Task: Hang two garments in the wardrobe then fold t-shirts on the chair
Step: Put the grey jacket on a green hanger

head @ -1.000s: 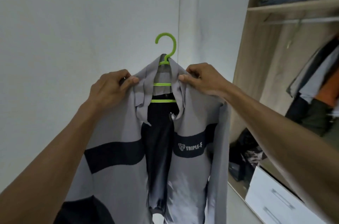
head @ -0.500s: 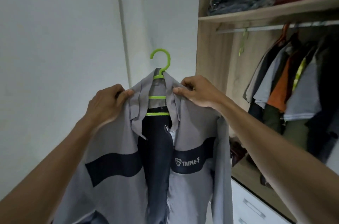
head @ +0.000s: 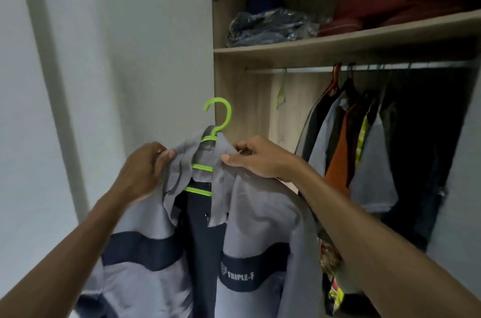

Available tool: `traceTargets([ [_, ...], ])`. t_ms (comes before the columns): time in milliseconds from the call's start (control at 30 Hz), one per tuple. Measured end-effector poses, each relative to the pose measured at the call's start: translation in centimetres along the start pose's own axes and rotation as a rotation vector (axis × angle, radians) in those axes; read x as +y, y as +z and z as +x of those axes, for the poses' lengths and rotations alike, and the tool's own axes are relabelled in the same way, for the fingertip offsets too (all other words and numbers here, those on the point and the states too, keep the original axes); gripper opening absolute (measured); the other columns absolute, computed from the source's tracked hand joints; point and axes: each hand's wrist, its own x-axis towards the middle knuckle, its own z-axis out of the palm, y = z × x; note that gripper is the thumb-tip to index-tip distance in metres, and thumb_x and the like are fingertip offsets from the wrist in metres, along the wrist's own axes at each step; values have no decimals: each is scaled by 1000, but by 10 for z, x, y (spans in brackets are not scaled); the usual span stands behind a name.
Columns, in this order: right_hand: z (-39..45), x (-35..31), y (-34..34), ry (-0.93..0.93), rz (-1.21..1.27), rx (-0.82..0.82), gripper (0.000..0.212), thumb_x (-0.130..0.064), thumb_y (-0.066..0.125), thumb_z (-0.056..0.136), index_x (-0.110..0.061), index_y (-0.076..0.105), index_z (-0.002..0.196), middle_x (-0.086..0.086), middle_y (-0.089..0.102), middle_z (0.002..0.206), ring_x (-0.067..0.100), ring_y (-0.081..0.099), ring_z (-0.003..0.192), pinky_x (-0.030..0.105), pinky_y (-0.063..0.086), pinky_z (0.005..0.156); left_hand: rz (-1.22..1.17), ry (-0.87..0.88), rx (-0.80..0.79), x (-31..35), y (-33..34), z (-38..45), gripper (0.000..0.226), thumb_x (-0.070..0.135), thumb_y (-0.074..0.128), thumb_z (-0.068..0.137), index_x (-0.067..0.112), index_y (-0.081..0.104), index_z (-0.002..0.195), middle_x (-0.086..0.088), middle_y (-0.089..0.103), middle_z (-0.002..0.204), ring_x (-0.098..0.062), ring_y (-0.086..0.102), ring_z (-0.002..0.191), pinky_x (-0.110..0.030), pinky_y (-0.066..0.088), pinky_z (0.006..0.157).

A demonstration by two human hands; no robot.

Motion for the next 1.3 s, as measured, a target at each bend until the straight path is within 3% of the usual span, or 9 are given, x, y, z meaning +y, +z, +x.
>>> traceTargets([
  [100, 20, 24, -20, 75, 109, -1, 37, -42, 65, 95, -8, 74, 105, 14, 76, 103, 32, 73, 97, 50, 57, 93, -69, 30, -33, 2, 44, 38, 40, 45, 39, 95, 12, 58, 82, -2, 57, 77, -25, 54, 73, -34, 36, 66],
  [433, 115, 119, -40, 234, 196, 260, 10, -12, 66, 93, -10, 75, 97, 10, 77, 95, 27, 73, 89, 42, 58, 84, -284, 127, -191, -29, 205, 173, 46, 53, 35, 94, 15, 54, 79, -2, 56, 74, -15, 53, 68, -30, 35, 63],
  [567, 162, 152, -47, 365, 311, 427, 12, -7, 65, 92, -11, 75, 87, -1, 75, 76, 12, 71, 68, 23, 56, 61, -408, 233, -279, -36, 269, 238, 44, 57, 34, 94, 20, 50, 77, 4, 53, 72, -12, 53, 68, -32, 42, 65],
  [767, 218, 193, -56, 526, 409, 741, 16, -5, 61, 92, 6, 73, 91, 11, 70, 79, 14, 65, 60, 22, 51, 58, -520, 370, -416, -29, 359, 319, 56, 58, 29, 96, 13, 62, 90, -3, 63, 83, -19, 61, 78, -42, 50, 75],
  [900, 245, 213, -70, 582, 388, 898, 21, 0, 59, 93, -1, 67, 74, 5, 64, 63, 4, 59, 42, 14, 43, 42, -544, 392, -456, -7, 398, 347, 39, 41, 35, 104, 16, 63, 91, 10, 65, 79, -9, 61, 77, -21, 46, 70],
  [967, 258, 224, -77, 612, 345, 940, 26, -1, 59, 92, -5, 65, 67, 4, 63, 61, 7, 59, 43, 15, 42, 43, -560, 412, -498, 4, 415, 363, 28, 24, 40, 107, 14, 65, 100, 14, 67, 85, 2, 60, 81, -7, 38, 68],
  [1100, 284, 254, -109, 656, 229, 1047, 20, -18, 59, 81, -10, 63, 63, 6, 67, 70, 23, 67, 66, 32, 55, 61, -522, 331, -503, 14, 447, 402, 40, 23, 44, 106, 8, 53, 141, -9, 62, 134, -22, 56, 127, -16, 39, 96],
  [1200, 300, 280, -149, 655, 170, 1110, 33, -29, 53, 65, -6, 71, 81, 14, 74, 89, 33, 72, 82, 49, 63, 74, -446, 323, -359, 18, 460, 439, 42, 18, 44, 102, 10, 51, 142, -18, 63, 132, -34, 60, 122, -33, 48, 99],
  [1300, 314, 270, -185, 615, 126, 1166, 42, -30, 52, 68, -1, 71, 92, 18, 72, 98, 34, 72, 85, 49, 63, 75, -418, 340, -210, 26, 458, 478, 44, 9, 47, 97, 3, 47, 141, -24, 57, 135, -39, 56, 123, -36, 44, 103],
])
